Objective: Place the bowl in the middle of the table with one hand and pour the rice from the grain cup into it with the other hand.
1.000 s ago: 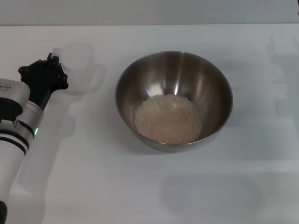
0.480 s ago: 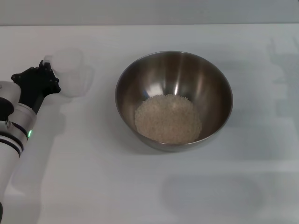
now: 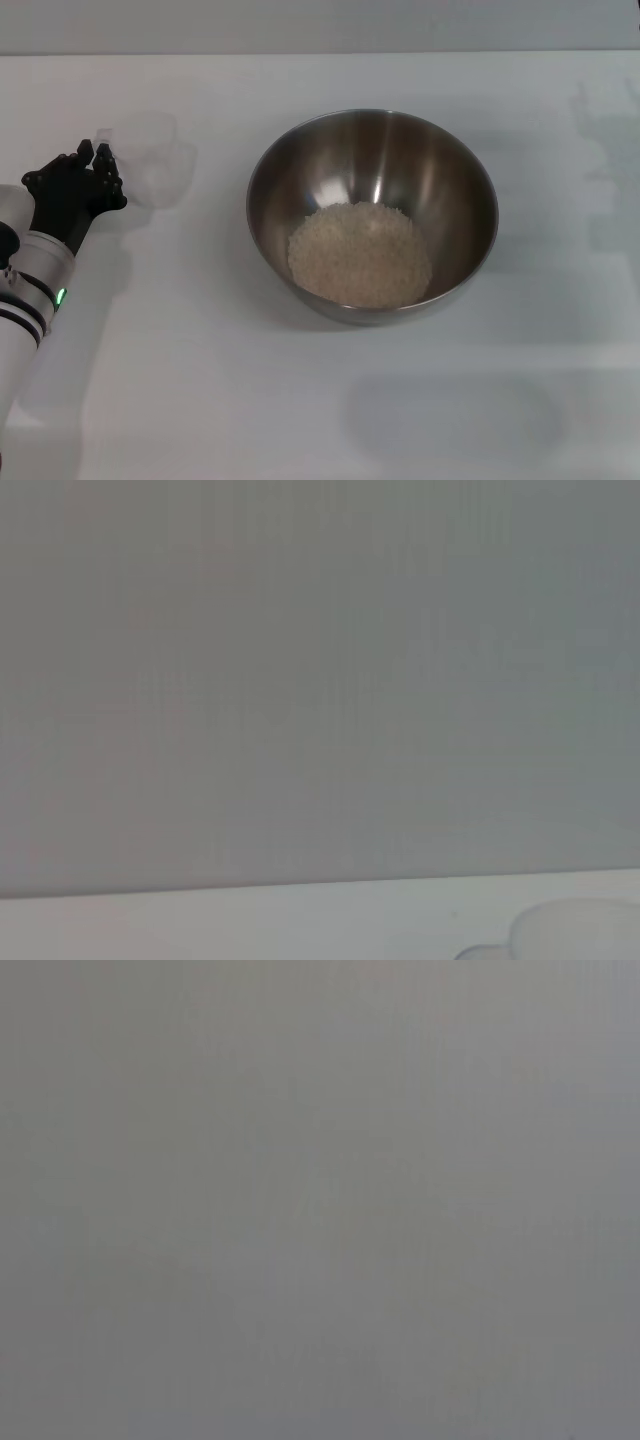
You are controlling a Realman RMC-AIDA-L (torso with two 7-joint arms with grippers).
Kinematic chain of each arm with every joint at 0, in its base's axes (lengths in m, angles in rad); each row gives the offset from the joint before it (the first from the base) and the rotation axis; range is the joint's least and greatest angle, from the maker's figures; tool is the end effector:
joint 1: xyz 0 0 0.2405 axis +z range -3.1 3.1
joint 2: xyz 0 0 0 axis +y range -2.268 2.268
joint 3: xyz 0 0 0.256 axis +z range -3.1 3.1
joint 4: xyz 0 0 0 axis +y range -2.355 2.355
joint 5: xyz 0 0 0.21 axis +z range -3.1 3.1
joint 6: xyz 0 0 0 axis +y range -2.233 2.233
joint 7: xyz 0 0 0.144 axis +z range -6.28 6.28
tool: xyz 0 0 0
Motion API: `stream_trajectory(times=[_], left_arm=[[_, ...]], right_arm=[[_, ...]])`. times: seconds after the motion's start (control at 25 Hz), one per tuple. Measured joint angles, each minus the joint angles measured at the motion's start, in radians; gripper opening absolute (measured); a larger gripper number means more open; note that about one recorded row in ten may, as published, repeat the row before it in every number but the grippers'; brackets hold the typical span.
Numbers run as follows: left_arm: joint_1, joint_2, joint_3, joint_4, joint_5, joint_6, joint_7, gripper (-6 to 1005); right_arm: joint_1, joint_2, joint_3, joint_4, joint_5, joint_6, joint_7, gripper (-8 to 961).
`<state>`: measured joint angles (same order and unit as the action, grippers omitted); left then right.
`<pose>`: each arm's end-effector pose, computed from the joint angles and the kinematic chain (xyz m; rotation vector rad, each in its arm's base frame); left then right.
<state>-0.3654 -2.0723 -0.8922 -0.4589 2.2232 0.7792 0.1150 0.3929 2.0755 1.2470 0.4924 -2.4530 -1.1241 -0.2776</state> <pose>-0.3185 0.3372 -0.0558 -1.6780 -0.7018 -0.4967 0.2779 0.3663 0.0317 -1.3533 0.2436 0.6451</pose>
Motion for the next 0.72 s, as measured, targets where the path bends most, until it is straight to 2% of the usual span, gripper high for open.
stream_trajectory(times=[0.32,0.56,0.68,0.72], left_arm=[[0.03,0.005,0.015,-0.012,0.01,0.018,-0.046,276],[0.162,0.009,0.01,-0.086,0.083,0.12,-0.046,441],[0.208,0.01,0.011,-0.091,0.092,0.181,-0.047,454],[0.234,0.012,0.016,-0.086,0.108,0.243,-0.063,458]], right_arm=[[-0.005,0.0,0.0,0.0,-0.002,-0.004,0.0,633],[-0.005,0.0,0.0,0.0,-0.003,-0.004,0.0,633],[-0.003,0.0,0.001,-0.001,-0.003,-0.004,0.0,633],[-0.004,0.0,0.003,-0.001,-0.003,-0.004,0.0,633]])
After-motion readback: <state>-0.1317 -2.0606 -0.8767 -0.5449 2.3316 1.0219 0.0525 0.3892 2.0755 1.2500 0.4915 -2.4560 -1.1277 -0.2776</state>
